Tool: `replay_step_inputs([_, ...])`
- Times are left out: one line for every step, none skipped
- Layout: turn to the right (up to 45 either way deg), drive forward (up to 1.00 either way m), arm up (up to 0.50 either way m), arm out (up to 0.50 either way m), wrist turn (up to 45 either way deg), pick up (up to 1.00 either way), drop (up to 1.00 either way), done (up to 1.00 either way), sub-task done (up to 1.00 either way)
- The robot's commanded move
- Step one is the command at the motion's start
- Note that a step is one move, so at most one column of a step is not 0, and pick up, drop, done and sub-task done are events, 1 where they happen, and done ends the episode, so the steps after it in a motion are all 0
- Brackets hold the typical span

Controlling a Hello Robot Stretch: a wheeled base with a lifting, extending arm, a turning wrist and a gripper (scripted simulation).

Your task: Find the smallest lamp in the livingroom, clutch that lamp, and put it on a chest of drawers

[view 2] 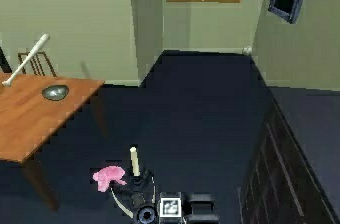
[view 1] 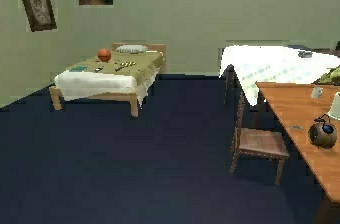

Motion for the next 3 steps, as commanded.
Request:
replay_step_inputs([9.0, 0.0, 0.0, 0.0, 0.0, 0.0, 0.0, 0.0, 0.0])
replay_step_inputs([0.0, 0.2, 0.0, 0.0, 0.0, 0.0, 0.0, 0.0, 0.0])
replay_step_inputs([45.0, 0.0, 0.0, 0.0, 0.0, 0.0, 0.0, 0.0, 0.0])
